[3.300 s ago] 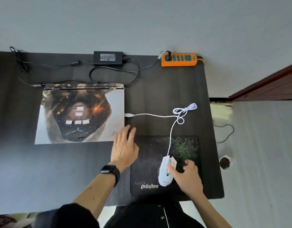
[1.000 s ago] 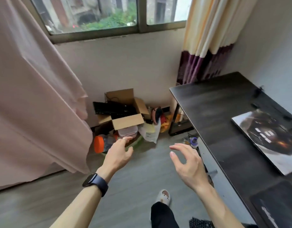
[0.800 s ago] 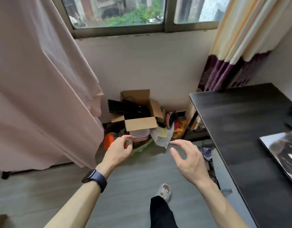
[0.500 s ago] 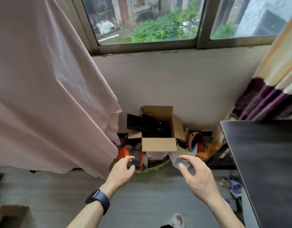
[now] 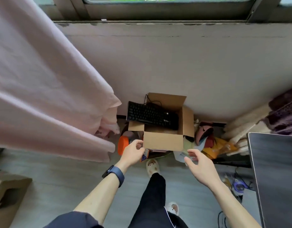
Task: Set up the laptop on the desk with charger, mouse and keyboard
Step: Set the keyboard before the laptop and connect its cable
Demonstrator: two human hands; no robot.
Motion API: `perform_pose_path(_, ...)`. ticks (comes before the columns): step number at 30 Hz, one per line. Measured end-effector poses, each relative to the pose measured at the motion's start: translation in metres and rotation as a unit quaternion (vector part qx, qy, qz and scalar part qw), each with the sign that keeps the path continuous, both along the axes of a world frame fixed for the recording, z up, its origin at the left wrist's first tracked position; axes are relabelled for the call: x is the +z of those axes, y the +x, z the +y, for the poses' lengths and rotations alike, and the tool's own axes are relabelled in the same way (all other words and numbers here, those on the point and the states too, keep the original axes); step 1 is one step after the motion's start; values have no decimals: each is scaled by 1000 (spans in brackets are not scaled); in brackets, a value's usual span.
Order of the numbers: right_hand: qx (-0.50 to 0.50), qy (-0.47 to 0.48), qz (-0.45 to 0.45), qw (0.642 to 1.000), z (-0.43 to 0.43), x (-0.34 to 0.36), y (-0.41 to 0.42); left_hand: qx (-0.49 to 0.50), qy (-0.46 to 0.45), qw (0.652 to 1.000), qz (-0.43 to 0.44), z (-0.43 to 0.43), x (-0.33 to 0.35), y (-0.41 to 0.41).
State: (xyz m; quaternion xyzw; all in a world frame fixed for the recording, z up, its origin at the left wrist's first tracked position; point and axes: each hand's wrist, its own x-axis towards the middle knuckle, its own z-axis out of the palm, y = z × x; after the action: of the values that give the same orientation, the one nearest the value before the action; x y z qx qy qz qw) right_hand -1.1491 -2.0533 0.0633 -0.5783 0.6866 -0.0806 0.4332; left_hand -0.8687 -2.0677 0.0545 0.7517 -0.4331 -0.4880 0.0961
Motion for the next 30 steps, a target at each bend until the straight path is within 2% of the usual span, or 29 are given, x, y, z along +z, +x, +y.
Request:
perform_pose_path(3,-24,63,6,998,-25,-15,2,36,48,998,36,-43,-22,7)
perform_pose_path(8,-7,128,28,991,-94,-70,11,132,95,984,74,-110,-84,24)
perform_pose_path(14,45,156,49,986,-190,-163,41,337,158,918,134,-144,-169,33)
perform_pose_path(17,66,141,54,986,-242,-221,57,429,117,884,142,-161,-210,35)
perform_pose_path(21,39,126,60,989,-286,-278,81,514,97,833,182,-175,-249,53)
perform_pose_path(23,41,109,58,991,-303,-296,91,522,88,826,193,-176,-255,64)
perform_pose_path(26,73,100,61,990,-323,-320,112,512,34,843,164,-183,-264,82)
perform_pose_path(30,118,118,143,976,-334,-332,133,478,-8,868,132,-197,-272,93)
